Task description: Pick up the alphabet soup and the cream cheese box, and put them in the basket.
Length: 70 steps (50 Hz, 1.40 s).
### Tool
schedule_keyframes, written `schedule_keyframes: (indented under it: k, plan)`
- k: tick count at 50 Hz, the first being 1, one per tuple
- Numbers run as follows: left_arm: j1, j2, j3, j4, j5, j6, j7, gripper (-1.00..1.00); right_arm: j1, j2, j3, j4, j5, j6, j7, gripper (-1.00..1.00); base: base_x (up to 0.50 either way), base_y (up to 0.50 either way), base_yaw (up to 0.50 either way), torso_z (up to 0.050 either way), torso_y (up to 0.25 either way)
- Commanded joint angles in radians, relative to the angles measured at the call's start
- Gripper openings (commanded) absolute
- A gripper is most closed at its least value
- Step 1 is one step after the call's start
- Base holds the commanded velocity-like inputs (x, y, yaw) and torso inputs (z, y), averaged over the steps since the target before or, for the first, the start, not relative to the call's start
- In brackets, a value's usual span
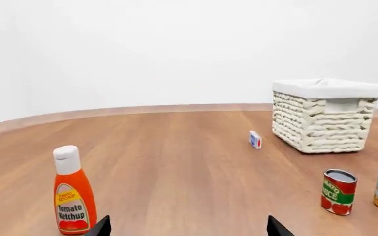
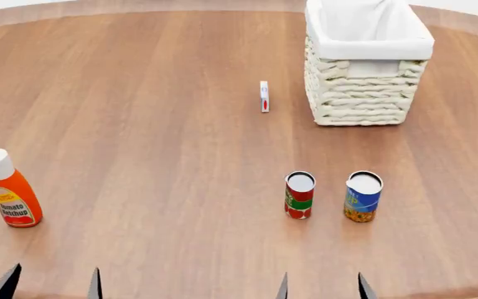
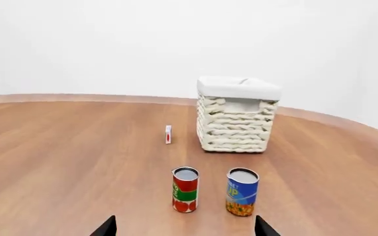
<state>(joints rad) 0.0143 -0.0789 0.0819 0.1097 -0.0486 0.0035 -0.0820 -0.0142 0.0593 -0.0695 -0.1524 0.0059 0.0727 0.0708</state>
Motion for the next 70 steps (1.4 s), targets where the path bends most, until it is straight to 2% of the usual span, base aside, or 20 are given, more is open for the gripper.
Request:
schedule_keyframes:
  k: [1,9,27,70]
  plan:
    - [0.018,-0.034,0.016,0.220,-0.006,-0.020,-0.022,1.00,-0.002,0.037,-0.033,-0.273,-0.026,0.129,0.026,1.00,0.00,0.00,0.00,0.000,0.000]
    - [0.022,-0.057,0.004,0.429,-0.037,-0.074,-0.034,1.00,0.020,0.062,-0.052,-0.547,-0.053,0.285,0.027,1.00,0.00,0.00,0.00,0.000,0.000]
    - [0.008,-0.092,-0.032,0.720,-0.108,-0.165,-0.067,1.00,0.086,0.105,-0.134,-0.862,-0.142,0.463,0.019,1.00,0.00,0.00,0.00,0.000,0.000]
    - [0.026,-0.118,-0.009,0.686,-0.112,-0.109,-0.107,1.00,0.086,0.099,-0.132,-0.865,-0.130,0.494,0.017,1.00,0.05,0.00,0.00,0.000,0.000]
